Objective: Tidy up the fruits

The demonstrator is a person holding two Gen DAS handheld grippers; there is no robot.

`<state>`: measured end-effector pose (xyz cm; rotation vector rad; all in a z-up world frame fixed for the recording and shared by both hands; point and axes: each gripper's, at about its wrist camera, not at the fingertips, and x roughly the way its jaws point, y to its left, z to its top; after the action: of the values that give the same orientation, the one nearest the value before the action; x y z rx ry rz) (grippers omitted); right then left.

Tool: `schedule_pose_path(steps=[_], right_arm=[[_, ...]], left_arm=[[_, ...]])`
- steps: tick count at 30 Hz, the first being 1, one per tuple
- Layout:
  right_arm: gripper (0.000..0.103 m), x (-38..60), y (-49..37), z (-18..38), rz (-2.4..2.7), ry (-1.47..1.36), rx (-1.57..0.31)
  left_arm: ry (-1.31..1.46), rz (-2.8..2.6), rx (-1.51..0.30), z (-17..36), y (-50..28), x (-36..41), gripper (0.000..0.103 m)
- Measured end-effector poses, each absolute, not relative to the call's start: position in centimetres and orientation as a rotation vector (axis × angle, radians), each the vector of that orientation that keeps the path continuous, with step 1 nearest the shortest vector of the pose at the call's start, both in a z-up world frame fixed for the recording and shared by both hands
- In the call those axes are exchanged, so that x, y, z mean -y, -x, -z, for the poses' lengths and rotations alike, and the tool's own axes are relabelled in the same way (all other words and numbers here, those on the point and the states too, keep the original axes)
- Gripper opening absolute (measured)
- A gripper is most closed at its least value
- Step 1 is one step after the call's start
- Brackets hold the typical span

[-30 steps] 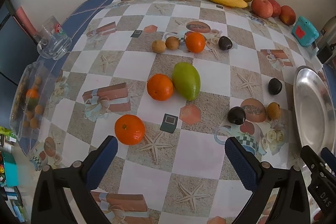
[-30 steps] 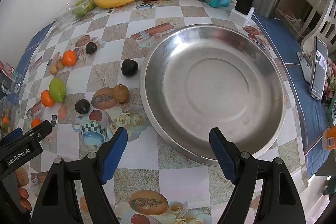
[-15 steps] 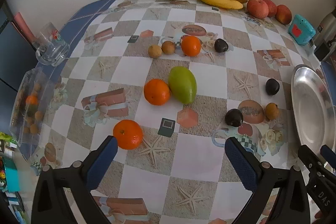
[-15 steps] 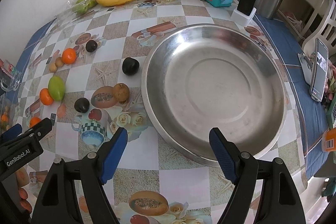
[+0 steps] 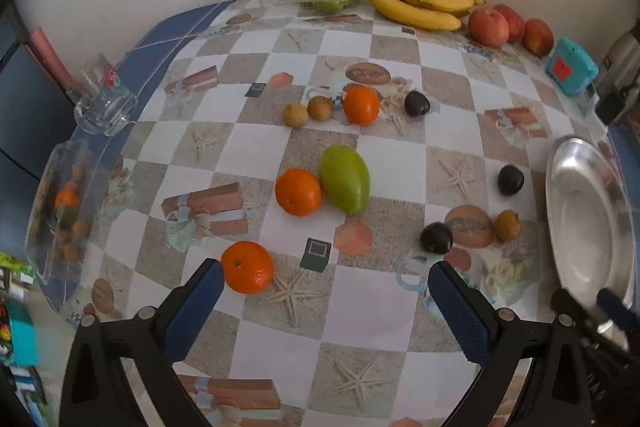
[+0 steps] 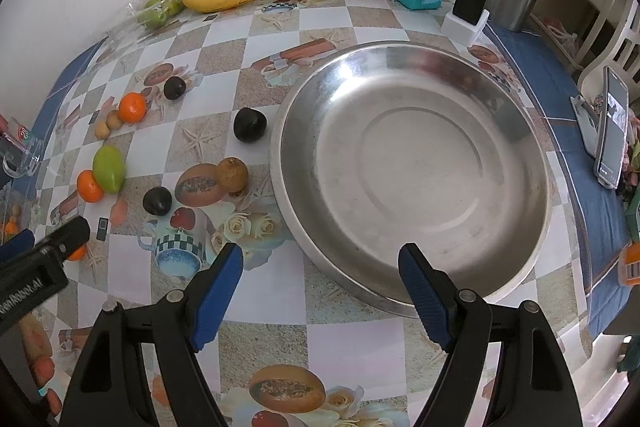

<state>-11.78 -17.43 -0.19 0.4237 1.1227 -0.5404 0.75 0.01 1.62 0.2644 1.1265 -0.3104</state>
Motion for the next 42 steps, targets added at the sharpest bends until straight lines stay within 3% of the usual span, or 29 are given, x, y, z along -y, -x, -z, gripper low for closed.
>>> schedule_pose_path(steps=[21, 42], right_arm=[[0.081, 17.6, 11.6, 0.5, 0.559, -0.41, -1.135], [0.081, 17.2, 10.1, 0.0, 0.485, -0.441, -1.039]], left_arm=[[-0.243, 0.334, -1.003, -3.1, -0.3, 0.8, 0.103], [-0.218, 0.295, -1.001, -2.5, -2.1, -1.6, 0.103]])
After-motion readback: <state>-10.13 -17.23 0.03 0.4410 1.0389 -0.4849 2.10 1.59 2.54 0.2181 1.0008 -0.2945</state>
